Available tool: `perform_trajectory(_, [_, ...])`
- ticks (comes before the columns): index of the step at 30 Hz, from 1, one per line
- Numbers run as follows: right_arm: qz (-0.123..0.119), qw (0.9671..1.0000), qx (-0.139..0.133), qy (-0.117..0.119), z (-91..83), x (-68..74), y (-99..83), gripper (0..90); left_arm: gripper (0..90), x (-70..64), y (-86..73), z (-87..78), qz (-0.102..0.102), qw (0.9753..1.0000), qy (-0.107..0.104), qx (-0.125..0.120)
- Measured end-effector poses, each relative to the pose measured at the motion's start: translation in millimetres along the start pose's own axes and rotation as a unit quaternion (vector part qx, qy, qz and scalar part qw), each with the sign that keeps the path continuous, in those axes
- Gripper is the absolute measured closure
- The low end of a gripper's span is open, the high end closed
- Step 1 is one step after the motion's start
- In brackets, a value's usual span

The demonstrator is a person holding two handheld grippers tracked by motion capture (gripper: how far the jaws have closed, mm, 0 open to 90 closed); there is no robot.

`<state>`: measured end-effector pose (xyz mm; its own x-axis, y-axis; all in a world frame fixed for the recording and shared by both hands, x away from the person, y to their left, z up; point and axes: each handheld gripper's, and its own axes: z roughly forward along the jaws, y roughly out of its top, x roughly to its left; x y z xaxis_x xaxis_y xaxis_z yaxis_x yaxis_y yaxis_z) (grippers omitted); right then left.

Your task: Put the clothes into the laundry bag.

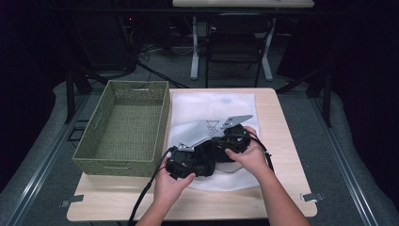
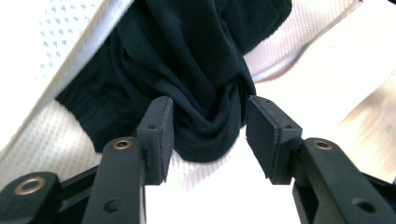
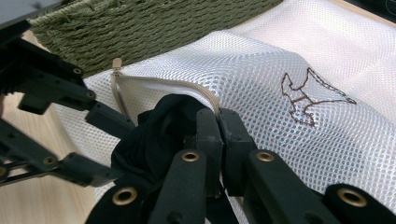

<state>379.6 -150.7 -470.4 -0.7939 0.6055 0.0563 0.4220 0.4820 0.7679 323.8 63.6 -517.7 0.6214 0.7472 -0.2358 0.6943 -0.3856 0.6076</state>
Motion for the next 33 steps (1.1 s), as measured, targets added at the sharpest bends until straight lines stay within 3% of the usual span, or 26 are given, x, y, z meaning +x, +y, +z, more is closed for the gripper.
perform_trajectory(8, [-0.002,1.0000,0.000,-0.001,0.6,0.3,0.1,87.9,46.8,-4.5,-14.3,-4.5,0.010,0.9999,0.005,0.006])
perform_trajectory(12, [-0.002,1.0000,0.001,-0.001,0.8,0.4,0.1,87.9,45.2,-3.9,-17.9,-1.7,0.004,0.9999,0.010,0.006])
perform_trajectory(26, [-0.002,1.0000,0.002,0.000,1.0,0.8,0.0,87.9,44.9,-2.5,-21.0,20.3,-0.006,0.9998,0.016,0.013])
perform_trajectory(33, [0.000,1.0000,0.003,-0.001,1.1,1.5,-0.2,87.9,58.6,-2.0,-19.4,27.6,-0.004,0.9994,0.029,0.016])
